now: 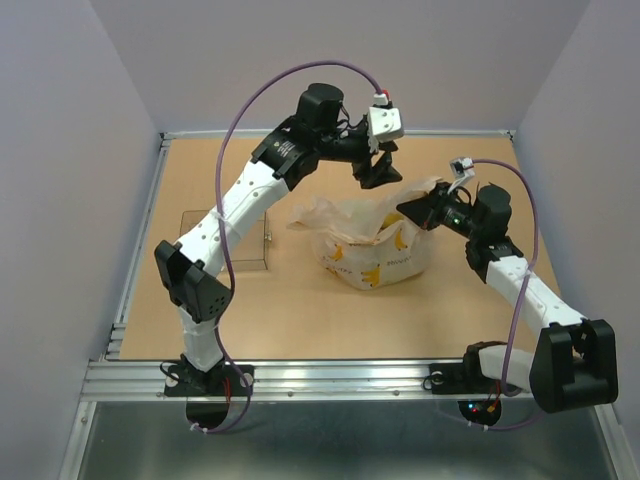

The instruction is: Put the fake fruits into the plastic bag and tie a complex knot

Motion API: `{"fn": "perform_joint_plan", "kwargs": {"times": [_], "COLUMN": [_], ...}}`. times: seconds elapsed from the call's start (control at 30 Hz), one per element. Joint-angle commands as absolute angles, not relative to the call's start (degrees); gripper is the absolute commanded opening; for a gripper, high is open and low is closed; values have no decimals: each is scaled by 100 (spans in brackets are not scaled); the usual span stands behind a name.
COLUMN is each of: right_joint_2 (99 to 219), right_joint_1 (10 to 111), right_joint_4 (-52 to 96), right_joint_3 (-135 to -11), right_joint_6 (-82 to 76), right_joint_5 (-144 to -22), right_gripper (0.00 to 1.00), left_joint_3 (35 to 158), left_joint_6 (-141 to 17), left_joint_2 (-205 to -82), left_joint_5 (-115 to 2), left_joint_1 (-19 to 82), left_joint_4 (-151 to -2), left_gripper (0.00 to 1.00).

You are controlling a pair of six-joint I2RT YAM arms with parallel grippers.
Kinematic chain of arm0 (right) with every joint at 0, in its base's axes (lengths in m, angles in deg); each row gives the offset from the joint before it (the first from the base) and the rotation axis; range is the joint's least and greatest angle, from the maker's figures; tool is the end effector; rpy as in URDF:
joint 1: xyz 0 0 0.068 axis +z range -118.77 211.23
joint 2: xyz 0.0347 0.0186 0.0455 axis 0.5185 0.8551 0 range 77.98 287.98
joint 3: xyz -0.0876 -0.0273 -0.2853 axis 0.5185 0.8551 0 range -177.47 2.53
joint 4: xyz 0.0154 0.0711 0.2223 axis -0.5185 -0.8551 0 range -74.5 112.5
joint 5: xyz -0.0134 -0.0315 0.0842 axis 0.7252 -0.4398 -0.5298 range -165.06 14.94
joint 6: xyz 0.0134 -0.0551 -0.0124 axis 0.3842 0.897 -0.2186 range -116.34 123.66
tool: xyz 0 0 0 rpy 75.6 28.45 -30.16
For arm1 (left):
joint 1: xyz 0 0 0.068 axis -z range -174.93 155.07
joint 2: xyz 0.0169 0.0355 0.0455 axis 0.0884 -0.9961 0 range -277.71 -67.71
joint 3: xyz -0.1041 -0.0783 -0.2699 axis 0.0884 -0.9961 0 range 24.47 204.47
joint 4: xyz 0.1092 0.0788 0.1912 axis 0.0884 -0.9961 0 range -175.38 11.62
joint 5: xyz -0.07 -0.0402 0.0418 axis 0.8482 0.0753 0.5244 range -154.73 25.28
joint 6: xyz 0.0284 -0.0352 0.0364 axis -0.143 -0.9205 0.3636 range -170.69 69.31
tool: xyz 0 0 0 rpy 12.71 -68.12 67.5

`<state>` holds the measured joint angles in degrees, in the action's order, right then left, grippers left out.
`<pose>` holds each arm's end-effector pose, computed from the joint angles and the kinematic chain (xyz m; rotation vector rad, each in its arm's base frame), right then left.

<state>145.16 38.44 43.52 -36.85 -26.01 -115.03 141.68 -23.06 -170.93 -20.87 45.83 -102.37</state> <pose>0.2253 0.0554 0.3225 -0.2064 1.7651 1.0584 0.2717 -0.2721 0.4896 1.4094 1.0675 -0.8305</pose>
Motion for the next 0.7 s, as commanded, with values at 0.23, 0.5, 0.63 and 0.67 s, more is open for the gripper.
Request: {"fn": "perform_joint_plan", "kwargs": {"times": [0.23,0.5,0.63,0.67], "right_joint_2": [14461,14496,14443,14426], "right_joint_1": [3862,3870,3870,3862], "right_joint_4": [4817,4852,4843,4843], "right_joint_3": [-3790,-3834,-3834,-3843], "right_joint_6": [-2280,-2148,-2052,-2025], "right_joint_5": [-12024,-12270,-12393,-12445], "right_gripper": [1,4,7,7], "left_joint_3": [14637,14576,14611,14629], "left_joint_6": [-2468,-2319,-2336,-2371], "left_joint_2": [-17872,-18109,-18267,-18294], "left_joint_5": [-1287,-980,-813,-760], "left_joint_1": [4559,4603,4612,4612], "left_joint_4": [-10370,-10457,-10466,-10449], "left_gripper": [73,71,58,54]}}
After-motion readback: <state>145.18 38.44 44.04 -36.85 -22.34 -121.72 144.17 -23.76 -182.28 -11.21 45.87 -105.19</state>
